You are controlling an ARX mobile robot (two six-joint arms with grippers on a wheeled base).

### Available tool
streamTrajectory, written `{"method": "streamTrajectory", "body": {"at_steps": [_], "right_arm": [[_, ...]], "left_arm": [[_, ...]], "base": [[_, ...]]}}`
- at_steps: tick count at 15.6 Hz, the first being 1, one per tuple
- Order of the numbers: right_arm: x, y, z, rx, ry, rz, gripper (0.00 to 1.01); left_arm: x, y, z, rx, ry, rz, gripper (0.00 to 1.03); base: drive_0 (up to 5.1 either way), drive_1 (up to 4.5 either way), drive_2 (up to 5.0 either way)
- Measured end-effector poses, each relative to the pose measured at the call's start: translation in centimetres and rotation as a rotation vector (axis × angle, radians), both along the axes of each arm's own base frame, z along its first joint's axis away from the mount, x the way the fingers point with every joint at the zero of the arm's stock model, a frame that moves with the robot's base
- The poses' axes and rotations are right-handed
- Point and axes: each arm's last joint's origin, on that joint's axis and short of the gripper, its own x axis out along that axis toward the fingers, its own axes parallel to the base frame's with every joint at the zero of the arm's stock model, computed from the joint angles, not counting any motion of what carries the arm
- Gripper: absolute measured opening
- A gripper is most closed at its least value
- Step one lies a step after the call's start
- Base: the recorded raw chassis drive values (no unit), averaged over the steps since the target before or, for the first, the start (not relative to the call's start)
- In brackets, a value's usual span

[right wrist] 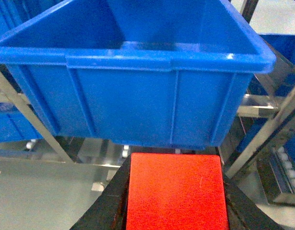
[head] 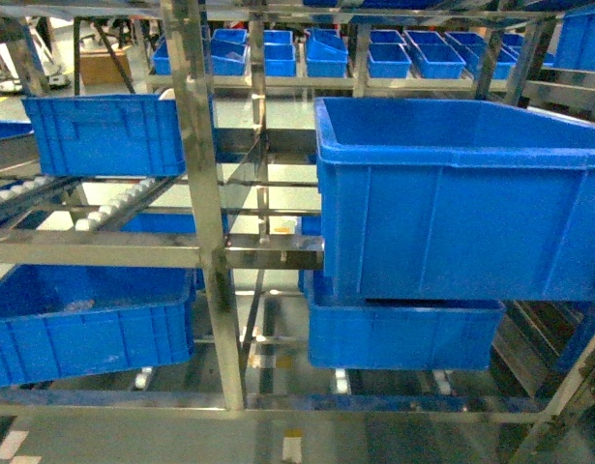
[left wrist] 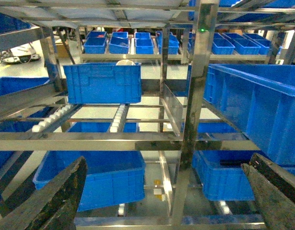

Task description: Place magnetic block on left shelf second layer

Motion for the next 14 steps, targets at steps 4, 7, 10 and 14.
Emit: {"method": "streamTrajectory", "body": {"at_steps": [4, 7, 10, 14], "right_arm": [[-0.03, 0.0, 0.07, 0.0, -0.004, 0.001, 0.33], [-0.02, 0.0, 0.02, 0.001, 0.0, 0.001, 0.33], [-0.04, -0.01, 0.08, 0.0, -0.005, 0.001, 0.33], [0.01, 0.0, -0.07, 0.001, 0.005, 0.001, 0.33]], "left_arm": [[0.0, -0.01, 0.03, 0.0, -0.003, -0.002, 0.98], [0.0, -0.01, 0.03, 0.0, -0.003, -0.002, 0.98], [0.0, -0.01, 0.03, 0.0, -0.003, -0.002, 0.98], [0.0, 0.0, 0.06, 0.0, -0.006, -0.002, 0.98]], "base": [[0.0, 4.22, -4.2], [0.0, 4.23, -4.3], [0.0, 4.26, -4.3], [0.0, 2.1, -2.2]]}}
